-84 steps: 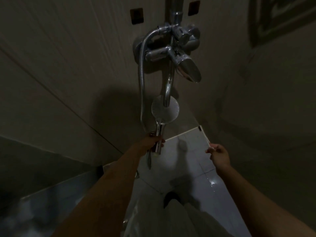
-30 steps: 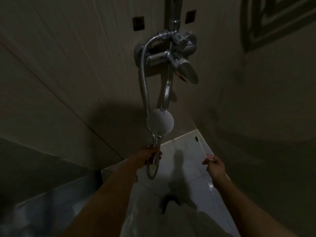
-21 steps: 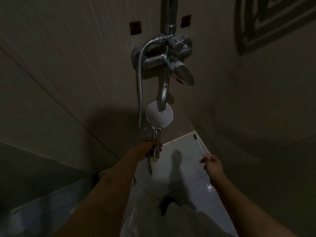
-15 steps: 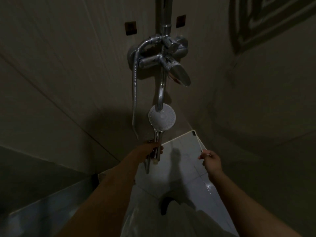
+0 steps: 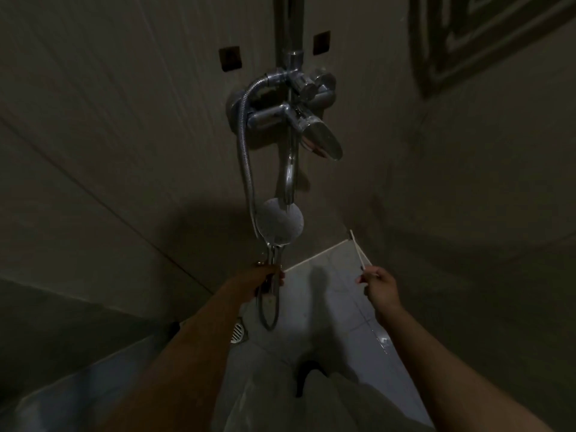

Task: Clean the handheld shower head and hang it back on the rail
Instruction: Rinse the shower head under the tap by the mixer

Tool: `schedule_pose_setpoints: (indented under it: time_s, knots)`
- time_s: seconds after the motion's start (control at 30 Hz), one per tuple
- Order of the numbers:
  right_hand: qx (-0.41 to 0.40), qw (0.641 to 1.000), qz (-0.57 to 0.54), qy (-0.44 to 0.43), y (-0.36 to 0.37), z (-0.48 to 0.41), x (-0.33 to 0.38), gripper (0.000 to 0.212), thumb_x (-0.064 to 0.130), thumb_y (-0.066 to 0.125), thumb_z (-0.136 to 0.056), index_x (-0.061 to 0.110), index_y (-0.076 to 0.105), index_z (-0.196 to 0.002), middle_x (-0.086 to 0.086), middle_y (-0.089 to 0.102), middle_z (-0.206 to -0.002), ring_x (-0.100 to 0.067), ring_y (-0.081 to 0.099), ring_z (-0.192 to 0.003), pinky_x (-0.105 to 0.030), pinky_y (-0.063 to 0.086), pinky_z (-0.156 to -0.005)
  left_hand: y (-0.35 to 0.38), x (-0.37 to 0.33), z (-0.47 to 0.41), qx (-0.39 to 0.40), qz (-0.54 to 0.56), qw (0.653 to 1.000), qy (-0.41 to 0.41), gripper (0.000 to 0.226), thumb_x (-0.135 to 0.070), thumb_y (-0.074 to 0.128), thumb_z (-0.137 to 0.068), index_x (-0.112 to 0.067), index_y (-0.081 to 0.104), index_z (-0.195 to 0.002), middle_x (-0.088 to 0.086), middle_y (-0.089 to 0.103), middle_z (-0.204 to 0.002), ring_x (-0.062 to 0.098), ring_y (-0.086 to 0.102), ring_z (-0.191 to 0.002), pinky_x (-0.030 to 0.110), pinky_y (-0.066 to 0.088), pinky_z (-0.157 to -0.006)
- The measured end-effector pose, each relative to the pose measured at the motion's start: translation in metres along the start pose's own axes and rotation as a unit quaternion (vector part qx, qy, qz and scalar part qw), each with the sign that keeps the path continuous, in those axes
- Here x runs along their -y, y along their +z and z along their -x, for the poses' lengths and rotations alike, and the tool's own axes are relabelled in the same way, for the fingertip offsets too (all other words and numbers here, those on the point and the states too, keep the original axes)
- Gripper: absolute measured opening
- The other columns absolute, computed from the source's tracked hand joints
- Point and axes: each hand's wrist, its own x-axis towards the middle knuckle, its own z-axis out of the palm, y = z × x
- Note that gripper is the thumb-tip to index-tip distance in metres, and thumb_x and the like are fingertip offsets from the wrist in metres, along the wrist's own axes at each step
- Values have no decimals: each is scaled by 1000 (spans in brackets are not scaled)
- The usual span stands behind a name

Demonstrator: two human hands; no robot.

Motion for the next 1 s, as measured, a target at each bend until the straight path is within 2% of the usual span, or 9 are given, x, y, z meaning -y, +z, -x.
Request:
schedule_pose_setpoints:
  time_s: [0.1, 0.17, 0.23, 0.37, 0.43, 0.63, 0.77, 0.83, 1.0]
  knots:
    - [4, 1000, -28, -4, 5, 1, 14, 21, 3, 38, -95, 5, 57, -101, -6, 57, -72, -13, 38, -55, -20, 30, -47, 3, -12, -2, 8, 20, 1000, -3, 17, -16, 55, -92, -3, 66, -96, 11, 68, -89, 19, 64, -80, 27, 54, -60]
    - [8, 999, -48, -14, 8, 4, 29, 20, 4, 36, -96, 8, 55, -95, -5, 56, -71, -12, 36, -54, -17, 31, -43, 10, -16, -4, 8, 29, 1000, -3, 16, -15, 55, -93, -3, 65, -90, 9, 67, -83, 18, 63, -76, 27, 54, -53]
    - [2, 997, -70, -36, 11, 7, 46, 21, 4, 35, -97, 11, 53, -87, -4, 54, -70, -12, 35, -53, -12, 31, -38, 18, -16, -6, 17, 26, 1000, 0, 16, -15, 55, -93, -4, 64, -89, 8, 68, -81, 18, 64, -74, 27, 53, -54]
    - [39, 990, -100, -96, 20, 16, 88, 16, 9, 40, -98, 8, 56, -98, -1, 55, -73, -11, 40, -54, -11, 32, -41, 34, -12, -4, 24, 16, 1000, 3, 15, -14, 52, -94, -6, 62, -85, 3, 71, -71, 15, 65, -70, 24, 53, -55]
    - [62, 983, -118, -129, 28, 23, 114, 18, 8, 40, -98, 10, 58, -96, 0, 57, -76, -9, 47, -56, -12, 36, -44, 39, -10, -2, 29, 10, 1000, 3, 16, -13, 51, -95, -7, 60, -84, 1, 70, -65, 13, 66, -65, 23, 54, -53]
    - [126, 954, -211, -169, 45, 35, 174, 23, 13, 36, -100, 17, 54, -87, -2, 66, -97, -11, 64, -83, -20, 47, -59, 42, -11, 3, 40, 22, 999, 15, 14, -11, 50, -95, -6, 59, -85, -1, 70, -57, 8, 67, -52, 21, 55, -51]
    - [131, 947, -237, -171, 51, 40, 191, 24, 13, 34, -101, 16, 52, -86, -12, 62, -120, -18, 62, -109, -17, 49, -57, 39, -14, 7, 42, 31, 999, 10, 12, -11, 52, -94, -4, 60, -89, 6, 69, -73, 15, 67, -63, 24, 55, -50]
    - [132, 945, -244, -171, 52, 42, 191, 22, 13, 35, -101, 14, 52, -87, -15, 59, -126, -21, 58, -117, -16, 51, -57, 36, -12, 6, 39, 34, 999, 12, 14, -11, 52, -94, -4, 61, -87, 7, 69, -73, 14, 67, -62, 24, 55, -51]
    - [149, 938, -272, -155, 56, 49, 190, 20, 12, 40, -100, 12, 55, -86, -12, 55, -128, -18, 54, -119, -18, 55, -63, 34, -8, 6, 41, 46, 998, 8, 17, -11, 51, -95, -4, 62, -84, 3, 70, -61, 12, 67, -55, 24, 55, -52]
